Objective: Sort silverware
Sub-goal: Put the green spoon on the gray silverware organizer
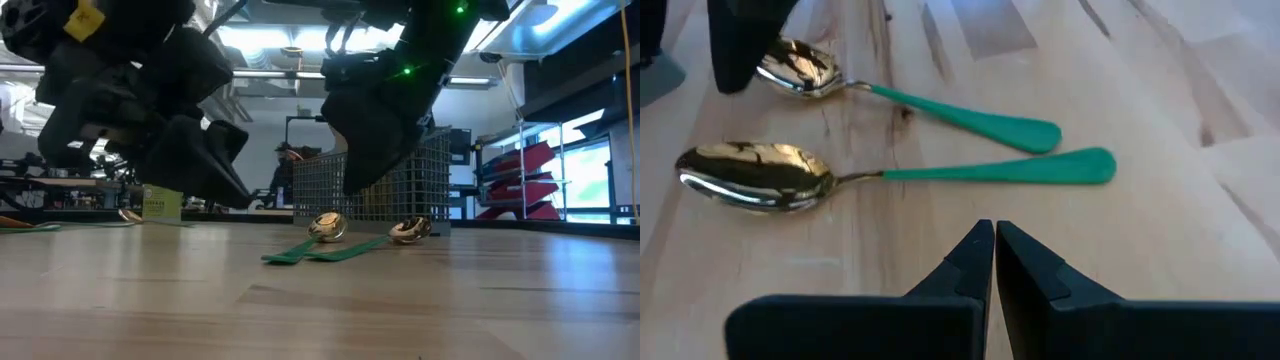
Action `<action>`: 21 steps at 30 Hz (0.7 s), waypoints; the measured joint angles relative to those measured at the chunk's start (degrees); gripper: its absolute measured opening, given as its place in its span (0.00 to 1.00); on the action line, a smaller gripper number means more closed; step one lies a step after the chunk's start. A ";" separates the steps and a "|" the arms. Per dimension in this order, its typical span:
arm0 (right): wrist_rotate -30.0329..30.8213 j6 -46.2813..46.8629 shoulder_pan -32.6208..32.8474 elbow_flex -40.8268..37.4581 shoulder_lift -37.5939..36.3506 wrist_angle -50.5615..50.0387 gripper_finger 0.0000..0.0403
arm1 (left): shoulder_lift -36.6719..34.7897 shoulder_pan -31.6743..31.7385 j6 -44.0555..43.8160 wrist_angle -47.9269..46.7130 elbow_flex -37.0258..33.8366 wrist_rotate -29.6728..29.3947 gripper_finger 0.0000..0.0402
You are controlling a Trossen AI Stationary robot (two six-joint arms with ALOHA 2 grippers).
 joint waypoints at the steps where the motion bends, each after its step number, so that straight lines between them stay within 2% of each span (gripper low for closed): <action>1: -0.06 -0.57 -0.04 0.00 0.00 0.42 0.36 | 0.00 0.00 -0.04 -0.69 0.02 0.00 0.00; 6: -1.17 -3.86 -0.07 -0.02 0.00 4.36 0.08 | 0.00 0.00 -2.03 -2.81 0.00 -0.02 0.00; 8: -2.04 -5.81 -0.36 -0.01 0.32 6.51 0.02 | 0.00 0.00 -2.37 -3.80 0.00 -0.09 0.00; 15: -5.16 -7.44 -2.96 0.00 3.40 9.20 0.01 | 0.00 0.00 -2.78 -3.87 -0.02 -0.29 0.00; 21: -5.55 -6.94 -4.17 0.00 6.05 9.36 0.00 | 0.00 0.00 -2.81 -4.91 -0.02 -0.29 0.00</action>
